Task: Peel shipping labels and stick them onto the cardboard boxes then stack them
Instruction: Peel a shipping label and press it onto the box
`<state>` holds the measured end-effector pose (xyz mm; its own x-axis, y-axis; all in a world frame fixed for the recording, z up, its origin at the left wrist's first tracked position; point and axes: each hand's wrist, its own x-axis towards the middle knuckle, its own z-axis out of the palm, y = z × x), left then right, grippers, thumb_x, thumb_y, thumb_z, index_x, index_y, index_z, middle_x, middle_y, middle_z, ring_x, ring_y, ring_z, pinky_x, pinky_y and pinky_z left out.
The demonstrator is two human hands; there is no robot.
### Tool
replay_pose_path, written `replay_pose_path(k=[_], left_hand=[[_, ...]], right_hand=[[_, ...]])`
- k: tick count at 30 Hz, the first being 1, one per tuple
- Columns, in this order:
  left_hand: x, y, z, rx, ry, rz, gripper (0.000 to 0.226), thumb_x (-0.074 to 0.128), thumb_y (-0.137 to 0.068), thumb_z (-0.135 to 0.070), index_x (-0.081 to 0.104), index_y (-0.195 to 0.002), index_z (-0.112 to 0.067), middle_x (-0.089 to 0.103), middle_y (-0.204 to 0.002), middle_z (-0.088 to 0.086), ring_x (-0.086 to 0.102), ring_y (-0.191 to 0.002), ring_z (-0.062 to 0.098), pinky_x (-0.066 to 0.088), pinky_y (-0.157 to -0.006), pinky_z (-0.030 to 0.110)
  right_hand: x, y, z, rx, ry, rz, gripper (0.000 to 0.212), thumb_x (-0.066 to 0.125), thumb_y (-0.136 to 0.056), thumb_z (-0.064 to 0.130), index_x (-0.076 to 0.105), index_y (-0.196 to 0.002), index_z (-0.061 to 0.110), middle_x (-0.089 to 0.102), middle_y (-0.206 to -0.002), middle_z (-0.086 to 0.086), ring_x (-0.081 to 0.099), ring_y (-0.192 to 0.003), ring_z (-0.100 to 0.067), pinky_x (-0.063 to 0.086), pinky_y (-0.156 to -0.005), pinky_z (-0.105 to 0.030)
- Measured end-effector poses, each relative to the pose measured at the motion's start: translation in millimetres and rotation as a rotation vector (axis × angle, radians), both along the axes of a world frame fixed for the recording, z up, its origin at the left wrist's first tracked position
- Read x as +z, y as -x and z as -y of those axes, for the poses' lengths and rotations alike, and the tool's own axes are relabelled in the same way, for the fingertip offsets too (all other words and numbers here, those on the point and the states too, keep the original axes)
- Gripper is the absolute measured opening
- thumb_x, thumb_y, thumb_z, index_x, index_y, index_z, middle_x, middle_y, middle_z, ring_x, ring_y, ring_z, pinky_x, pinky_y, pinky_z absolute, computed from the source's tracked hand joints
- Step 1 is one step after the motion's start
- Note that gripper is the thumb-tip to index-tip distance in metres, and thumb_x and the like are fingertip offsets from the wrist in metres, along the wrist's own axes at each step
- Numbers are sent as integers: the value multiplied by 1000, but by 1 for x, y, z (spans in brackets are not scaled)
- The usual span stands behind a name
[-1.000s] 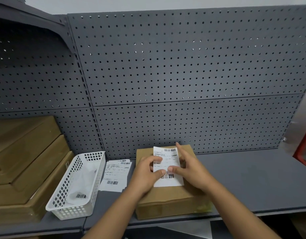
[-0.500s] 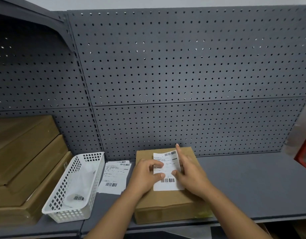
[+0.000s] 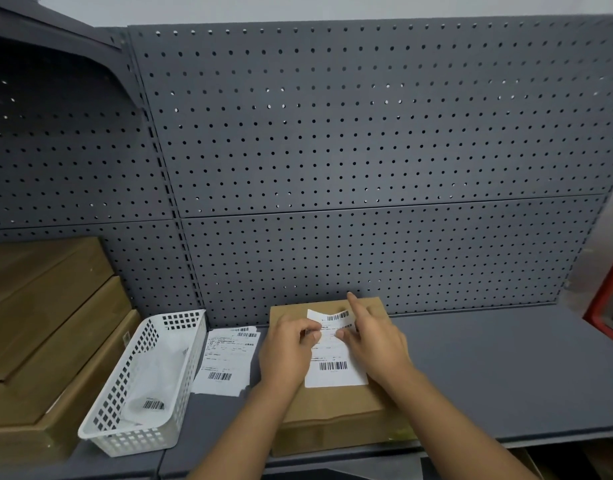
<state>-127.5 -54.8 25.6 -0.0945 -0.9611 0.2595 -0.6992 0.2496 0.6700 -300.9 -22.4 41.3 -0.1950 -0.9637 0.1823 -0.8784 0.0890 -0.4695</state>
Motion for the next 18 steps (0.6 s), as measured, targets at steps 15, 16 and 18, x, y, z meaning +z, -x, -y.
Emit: replay_pose_path(k=[15,16,18], left_hand=[[11,19,17,83,-8,219,51,56,-99,-57,57,-145,-36,62,-140,-7,50,-136,19,53,-92,41],[9,20,17,100,-10,257,57,54,-100,-59,49,-151,-35,59,-143,-5,47,-138,20,51,-93,41],[7,21,19,125,-16,296,59,51,-101,-60,45,-153,-32,57,-142,0,48,-137,22,52,-92,40]], right_hand=[[6,-21,23,-170,-13,-242,53,34,-101,64,54,-111,16,72,-100,-2,70,-93,-26,39,-65,-34],[4,-22,25,-175,-23,-274,51,35,-102,62,55,-111,15,72,-101,-3,70,-92,-27,39,-64,-34],[2,-20,29,-179,-41,-289,47,39,-103,57,58,-111,15,71,-103,-4,70,-93,-28,39,-64,-34]])
